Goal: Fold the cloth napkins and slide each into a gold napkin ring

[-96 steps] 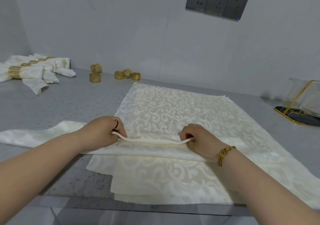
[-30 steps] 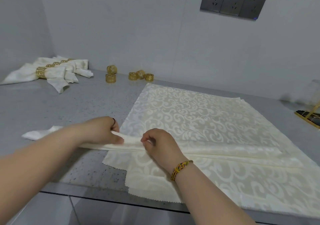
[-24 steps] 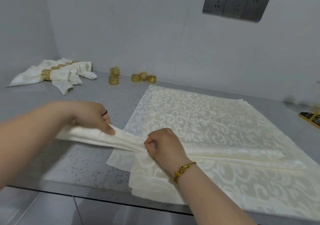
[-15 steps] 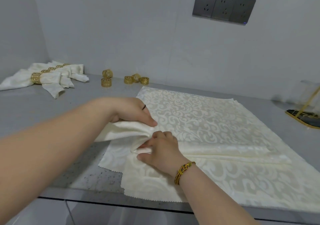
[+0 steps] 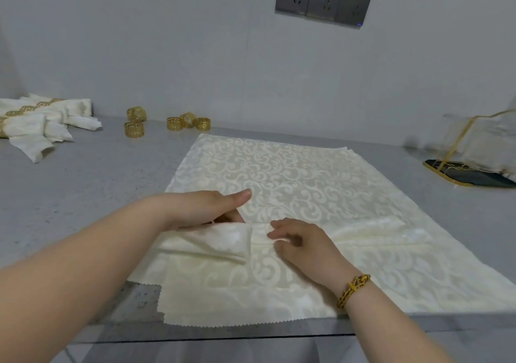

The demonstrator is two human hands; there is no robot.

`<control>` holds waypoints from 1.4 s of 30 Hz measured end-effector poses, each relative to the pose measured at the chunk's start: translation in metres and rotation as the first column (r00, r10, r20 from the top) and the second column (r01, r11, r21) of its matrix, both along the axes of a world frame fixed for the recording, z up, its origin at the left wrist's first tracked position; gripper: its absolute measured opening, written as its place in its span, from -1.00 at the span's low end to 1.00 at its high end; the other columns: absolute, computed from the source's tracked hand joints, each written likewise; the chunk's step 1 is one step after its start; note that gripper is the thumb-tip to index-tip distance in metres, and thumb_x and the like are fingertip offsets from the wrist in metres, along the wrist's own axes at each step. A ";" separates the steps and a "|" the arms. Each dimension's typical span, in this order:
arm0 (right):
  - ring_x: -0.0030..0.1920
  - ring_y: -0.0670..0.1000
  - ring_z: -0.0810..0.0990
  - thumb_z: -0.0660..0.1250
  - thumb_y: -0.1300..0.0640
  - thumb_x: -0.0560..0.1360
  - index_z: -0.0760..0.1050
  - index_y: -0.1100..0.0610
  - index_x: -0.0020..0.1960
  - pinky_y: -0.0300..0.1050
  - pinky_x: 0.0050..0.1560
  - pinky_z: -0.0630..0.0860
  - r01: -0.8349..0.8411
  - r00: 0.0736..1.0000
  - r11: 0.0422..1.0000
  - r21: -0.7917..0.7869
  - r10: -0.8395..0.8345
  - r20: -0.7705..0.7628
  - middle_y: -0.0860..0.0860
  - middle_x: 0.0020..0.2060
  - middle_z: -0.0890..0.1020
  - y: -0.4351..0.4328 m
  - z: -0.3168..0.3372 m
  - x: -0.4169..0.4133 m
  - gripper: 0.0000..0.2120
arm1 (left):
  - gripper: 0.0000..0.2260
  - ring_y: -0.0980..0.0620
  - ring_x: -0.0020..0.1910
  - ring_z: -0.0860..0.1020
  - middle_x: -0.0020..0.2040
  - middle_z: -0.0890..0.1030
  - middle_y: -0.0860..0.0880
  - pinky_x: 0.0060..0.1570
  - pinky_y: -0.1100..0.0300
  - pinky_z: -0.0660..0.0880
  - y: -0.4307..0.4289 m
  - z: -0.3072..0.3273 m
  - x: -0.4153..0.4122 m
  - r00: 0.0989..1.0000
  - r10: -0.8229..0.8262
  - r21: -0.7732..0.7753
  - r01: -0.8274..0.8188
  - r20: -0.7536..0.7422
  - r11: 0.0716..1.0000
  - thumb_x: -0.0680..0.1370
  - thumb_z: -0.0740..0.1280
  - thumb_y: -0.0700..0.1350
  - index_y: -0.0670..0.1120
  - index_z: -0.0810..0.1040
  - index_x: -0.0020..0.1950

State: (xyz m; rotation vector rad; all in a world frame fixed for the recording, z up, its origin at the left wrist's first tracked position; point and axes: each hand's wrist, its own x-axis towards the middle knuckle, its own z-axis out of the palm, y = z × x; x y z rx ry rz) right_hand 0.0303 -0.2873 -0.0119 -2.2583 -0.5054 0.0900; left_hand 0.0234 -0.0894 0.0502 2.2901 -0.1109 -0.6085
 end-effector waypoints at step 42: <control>-0.09 -0.19 0.46 0.24 0.16 0.53 0.54 0.10 -0.05 -0.48 -0.06 0.34 0.042 0.999 0.982 -0.186 -0.044 -0.009 -0.19 -0.19 0.52 -0.044 0.050 0.040 -0.89 | -0.55 0.17 0.42 0.17 0.46 0.20 0.17 0.33 0.30 0.08 -0.068 -0.066 0.009 0.628 -0.465 0.500 0.138 0.623 0.855 0.59 -0.16 0.05 0.10 0.20 0.46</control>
